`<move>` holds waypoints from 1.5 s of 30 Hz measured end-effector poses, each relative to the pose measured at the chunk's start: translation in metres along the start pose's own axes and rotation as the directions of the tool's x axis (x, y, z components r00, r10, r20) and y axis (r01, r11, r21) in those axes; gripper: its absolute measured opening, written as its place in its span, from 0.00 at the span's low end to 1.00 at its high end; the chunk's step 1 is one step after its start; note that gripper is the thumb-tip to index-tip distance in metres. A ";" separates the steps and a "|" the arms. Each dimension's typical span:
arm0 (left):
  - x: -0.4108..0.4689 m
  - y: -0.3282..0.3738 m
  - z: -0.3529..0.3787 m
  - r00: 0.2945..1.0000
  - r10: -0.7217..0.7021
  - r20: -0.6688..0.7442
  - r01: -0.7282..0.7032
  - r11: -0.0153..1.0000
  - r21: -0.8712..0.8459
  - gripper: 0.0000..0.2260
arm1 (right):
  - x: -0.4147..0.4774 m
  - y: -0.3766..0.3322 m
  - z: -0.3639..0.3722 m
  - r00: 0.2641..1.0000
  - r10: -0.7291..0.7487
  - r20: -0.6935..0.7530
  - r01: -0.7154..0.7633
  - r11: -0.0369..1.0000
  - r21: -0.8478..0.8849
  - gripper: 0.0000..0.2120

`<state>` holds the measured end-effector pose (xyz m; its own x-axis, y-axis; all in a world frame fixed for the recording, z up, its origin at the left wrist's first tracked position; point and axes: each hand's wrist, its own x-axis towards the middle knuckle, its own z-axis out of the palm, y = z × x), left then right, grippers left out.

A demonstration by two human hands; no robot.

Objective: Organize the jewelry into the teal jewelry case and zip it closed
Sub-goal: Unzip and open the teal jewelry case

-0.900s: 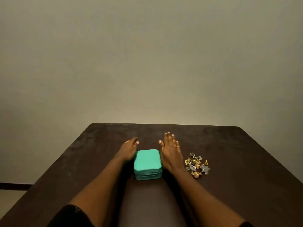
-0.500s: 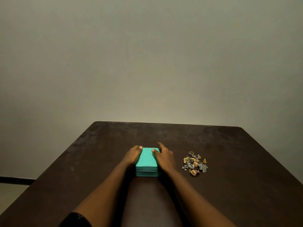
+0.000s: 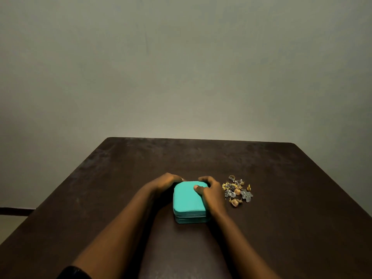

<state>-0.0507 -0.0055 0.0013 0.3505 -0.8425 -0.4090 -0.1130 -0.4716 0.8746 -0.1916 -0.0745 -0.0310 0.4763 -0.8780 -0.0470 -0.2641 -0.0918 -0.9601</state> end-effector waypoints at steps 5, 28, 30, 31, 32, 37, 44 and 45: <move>-0.006 -0.008 0.004 0.995 0.001 0.102 0.007 0.997 -0.073 0.14 | -0.016 0.010 -0.005 1.000 0.004 0.001 -0.004 0.994 0.110 0.10; -0.018 -0.002 0.012 0.975 0.184 0.123 -0.221 0.847 0.484 0.24 | 0.004 -0.005 -0.038 0.922 0.108 0.372 -0.182 0.969 0.169 0.14; -0.021 0.003 0.018 0.972 0.131 0.194 -0.215 0.830 0.515 0.31 | 0.012 -0.005 -0.042 0.912 0.093 0.400 -0.095 0.995 -0.016 0.14; -0.022 0.005 0.021 0.968 0.117 0.222 -0.219 0.822 0.525 0.32 | 0.014 -0.006 -0.044 0.907 0.089 0.411 -0.055 0.994 -0.092 0.14; -0.023 0.006 0.023 0.965 0.110 0.237 -0.223 0.817 0.531 0.33 | 0.015 -0.006 -0.044 0.901 0.085 0.426 -0.027 0.989 -0.142 0.15; -0.021 0.004 0.022 0.972 0.099 0.215 -0.197 0.841 0.504 0.30 | 0.011 -0.003 -0.043 0.889 0.062 0.453 0.024 0.983 -0.180 0.17; -0.018 -0.002 0.022 0.980 0.086 0.180 -0.160 0.875 0.456 0.29 | 0.012 0.000 -0.040 0.938 -0.076 0.338 0.198 0.918 -0.343 0.09; -0.017 -0.003 0.022 0.981 0.081 0.177 -0.154 0.882 0.446 0.29 | 0.011 0.000 -0.039 0.948 -0.113 0.296 0.224 0.900 -0.374 0.09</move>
<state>-0.0768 0.0044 0.0002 0.1702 -0.9109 -0.3760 -0.5686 -0.4024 0.7175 -0.2195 -0.1024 -0.0206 0.7302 -0.6830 -0.0176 -0.4446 -0.4554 -0.7713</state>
